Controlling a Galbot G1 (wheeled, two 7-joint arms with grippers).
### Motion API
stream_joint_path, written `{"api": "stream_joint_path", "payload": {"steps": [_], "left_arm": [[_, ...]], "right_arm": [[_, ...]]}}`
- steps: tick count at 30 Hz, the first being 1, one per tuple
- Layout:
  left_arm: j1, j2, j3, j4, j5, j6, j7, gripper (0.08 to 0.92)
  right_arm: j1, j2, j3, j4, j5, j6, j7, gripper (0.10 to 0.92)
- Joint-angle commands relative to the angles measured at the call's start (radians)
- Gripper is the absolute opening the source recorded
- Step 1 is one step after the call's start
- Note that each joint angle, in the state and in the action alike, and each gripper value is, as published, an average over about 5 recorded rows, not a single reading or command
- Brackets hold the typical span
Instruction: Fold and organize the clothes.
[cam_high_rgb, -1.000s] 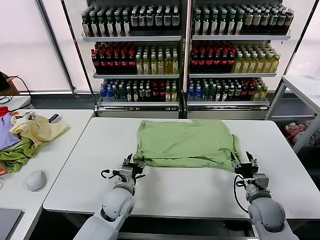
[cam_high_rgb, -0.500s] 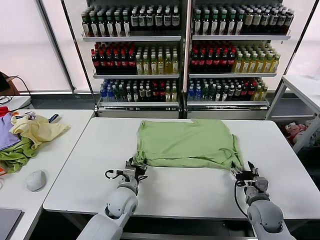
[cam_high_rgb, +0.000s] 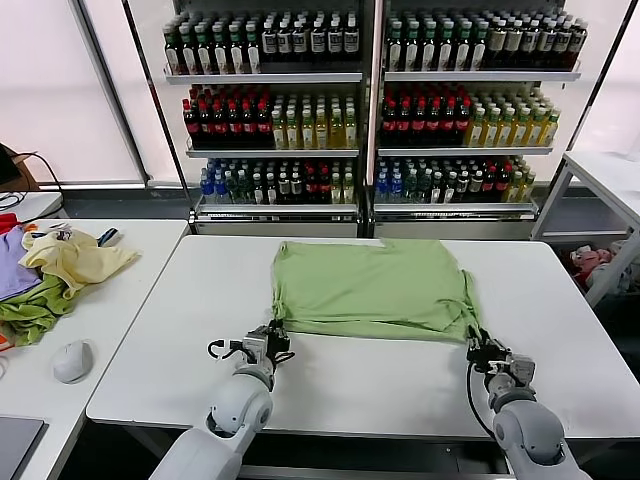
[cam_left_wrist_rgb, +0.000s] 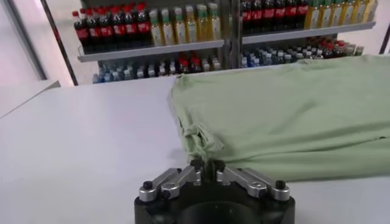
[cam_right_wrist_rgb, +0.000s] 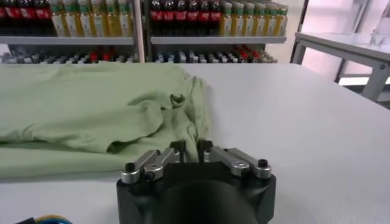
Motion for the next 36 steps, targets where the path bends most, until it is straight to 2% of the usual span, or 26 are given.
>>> {"api": "stream_joint_path", "payload": {"steps": [1,10,16,19,21,24,28,32,36], "left_arm": [[0.077,0.013,-0.006,-0.108,-0.021,0.001,0.000,0.126],[0.315,0.058,-0.040,-0.357,0.016,0.003,-0.002,0.124],[0.501,0.082,-0.071,-0.504,0.063,0.009,-0.004,0.124],[0.560,0.093,-0.085,-0.550,0.075,0.018,-0.004,0.124],[0.572,0.100,-0.091,-0.572,0.079,0.025,-0.002,0.124],[0.564,0.113,-0.101,-0.601,0.082,0.030,0.005,0.154],[0.496,0.141,-0.123,-0.602,0.073,0.029,0.020,0.257],[0.376,0.173,-0.135,-0.524,0.033,0.026,0.025,0.378],[0.228,0.184,-0.112,-0.399,-0.019,0.011,0.021,0.491]], "right_arm": [[-0.106,-0.002,0.025,0.113,0.014,-0.008,-0.005,0.151],[-0.357,0.026,0.108,0.341,-0.101,0.005,-0.024,0.145],[-0.483,0.050,0.139,0.437,-0.194,0.007,-0.050,0.145],[-0.495,0.054,0.146,0.458,-0.221,0.019,-0.055,0.166],[-0.479,0.053,0.153,0.468,-0.218,0.033,-0.053,0.209],[-0.428,0.043,0.161,0.474,-0.196,0.044,-0.043,0.286],[-0.328,0.009,0.151,0.447,-0.163,0.038,-0.027,0.398],[-0.174,-0.028,0.113,0.370,-0.116,0.010,-0.009,0.511],[0.024,-0.059,0.035,0.218,-0.071,-0.013,0.007,0.623]]}}
